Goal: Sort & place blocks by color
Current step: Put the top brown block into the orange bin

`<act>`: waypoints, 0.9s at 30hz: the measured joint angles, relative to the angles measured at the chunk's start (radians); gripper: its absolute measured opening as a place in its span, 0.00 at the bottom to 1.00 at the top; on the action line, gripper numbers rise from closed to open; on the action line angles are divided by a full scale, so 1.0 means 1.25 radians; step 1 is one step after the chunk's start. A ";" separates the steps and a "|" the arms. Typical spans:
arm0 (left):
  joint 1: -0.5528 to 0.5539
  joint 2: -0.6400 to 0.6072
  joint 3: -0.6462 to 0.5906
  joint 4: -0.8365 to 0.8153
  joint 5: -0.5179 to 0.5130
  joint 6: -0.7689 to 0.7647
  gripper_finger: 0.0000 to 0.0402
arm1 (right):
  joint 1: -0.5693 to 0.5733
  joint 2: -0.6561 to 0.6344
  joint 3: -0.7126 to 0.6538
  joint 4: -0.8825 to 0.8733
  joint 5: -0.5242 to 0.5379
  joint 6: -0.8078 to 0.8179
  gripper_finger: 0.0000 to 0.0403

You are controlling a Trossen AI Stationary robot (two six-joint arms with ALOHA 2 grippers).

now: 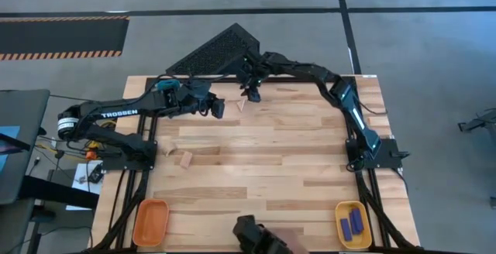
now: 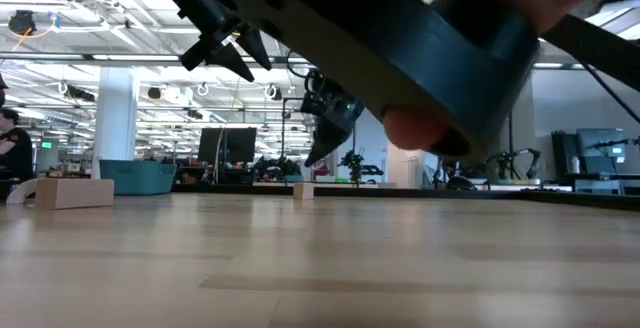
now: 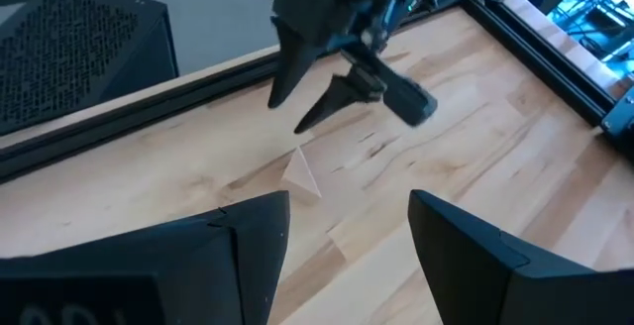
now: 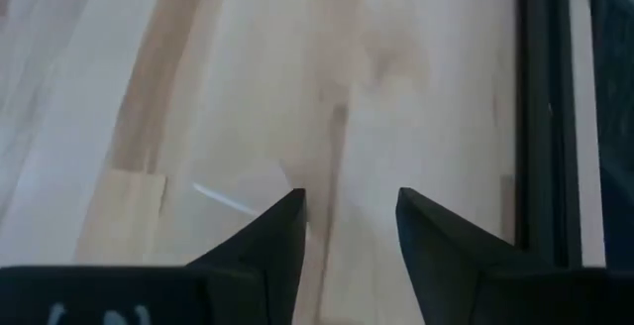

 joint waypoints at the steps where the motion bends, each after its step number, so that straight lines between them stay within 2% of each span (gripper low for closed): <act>1: 0.000 0.000 0.000 0.000 0.000 0.005 0.48 | 0.006 -0.001 0.000 0.003 0.013 -0.011 0.44; 3: 0.002 0.000 0.000 0.000 0.000 0.016 0.48 | 0.017 -0.001 0.000 0.000 0.025 -0.015 0.42; 6: 0.006 0.000 0.000 0.000 0.002 0.032 0.48 | 0.021 -0.001 0.000 -0.001 0.050 0.047 0.35; 9: 0.006 0.000 0.000 -0.005 0.003 0.037 0.48 | 0.026 -0.001 0.006 -0.031 0.093 0.181 0.23; 13: 0.006 0.000 0.000 -0.039 0.007 0.036 0.48 | 0.044 -0.004 0.014 -0.071 0.077 0.307 0.04; 18: 0.006 0.000 0.000 -0.089 0.007 0.042 0.48 | 0.054 -0.004 0.014 -0.071 0.089 0.323 0.03; 22: 0.007 0.000 0.000 -0.117 0.007 0.047 0.48 | 0.019 -0.001 0.014 -0.064 -0.023 0.266 0.01; 25: 0.006 0.000 0.000 -0.124 0.007 0.046 0.48 | -0.009 0.024 0.019 -0.036 -0.170 0.223 0.01; 27: 0.006 0.000 0.000 -0.124 0.007 0.046 0.48 | -0.027 0.046 0.026 -0.043 -0.257 0.248 0.01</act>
